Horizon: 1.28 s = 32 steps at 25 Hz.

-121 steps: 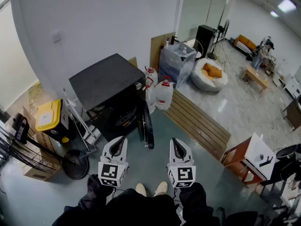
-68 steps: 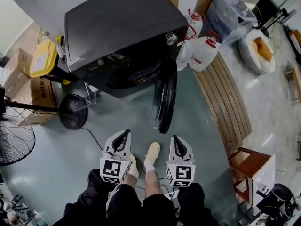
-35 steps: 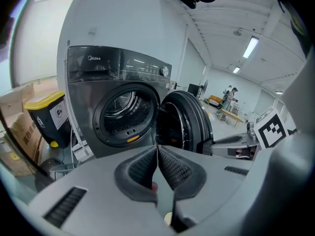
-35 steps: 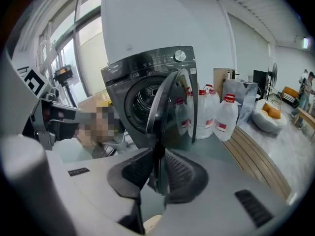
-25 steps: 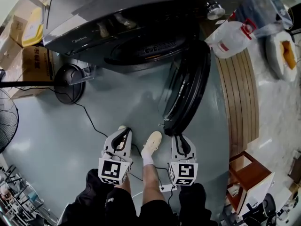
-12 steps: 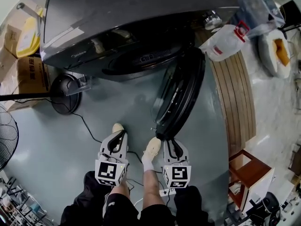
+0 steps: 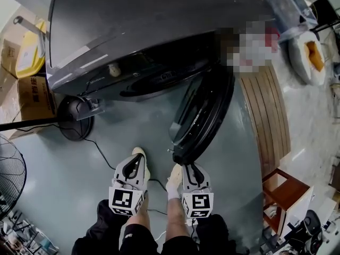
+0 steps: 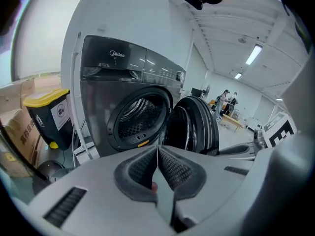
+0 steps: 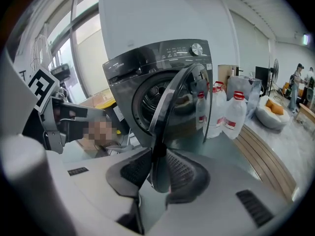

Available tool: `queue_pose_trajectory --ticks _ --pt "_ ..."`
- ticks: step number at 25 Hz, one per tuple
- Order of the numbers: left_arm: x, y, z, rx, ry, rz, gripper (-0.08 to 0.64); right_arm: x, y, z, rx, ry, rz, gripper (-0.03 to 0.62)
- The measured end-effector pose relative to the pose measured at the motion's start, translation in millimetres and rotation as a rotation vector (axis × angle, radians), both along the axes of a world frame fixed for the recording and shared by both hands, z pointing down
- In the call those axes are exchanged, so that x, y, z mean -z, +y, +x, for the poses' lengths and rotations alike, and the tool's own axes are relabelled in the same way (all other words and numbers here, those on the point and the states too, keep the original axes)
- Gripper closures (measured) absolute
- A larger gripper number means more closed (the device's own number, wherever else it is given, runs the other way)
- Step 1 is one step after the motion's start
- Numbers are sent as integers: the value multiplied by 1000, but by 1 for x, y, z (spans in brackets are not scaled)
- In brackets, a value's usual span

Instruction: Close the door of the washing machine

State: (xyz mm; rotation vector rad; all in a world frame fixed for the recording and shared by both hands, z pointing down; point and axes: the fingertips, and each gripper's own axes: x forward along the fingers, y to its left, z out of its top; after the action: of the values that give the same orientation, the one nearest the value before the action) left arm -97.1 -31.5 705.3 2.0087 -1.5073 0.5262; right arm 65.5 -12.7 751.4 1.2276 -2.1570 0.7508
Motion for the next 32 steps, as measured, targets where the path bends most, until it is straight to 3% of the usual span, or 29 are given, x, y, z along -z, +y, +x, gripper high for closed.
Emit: queue_pose_trajectory --ticks 21,32 --pt "-1 -28 -98 44 -17 -14 531 1 -42 -118 -20 -52 -24 482" --pt "1 -45 -129 26 -9 -13 531 2 -74 -168 -76 -112 -37 488"
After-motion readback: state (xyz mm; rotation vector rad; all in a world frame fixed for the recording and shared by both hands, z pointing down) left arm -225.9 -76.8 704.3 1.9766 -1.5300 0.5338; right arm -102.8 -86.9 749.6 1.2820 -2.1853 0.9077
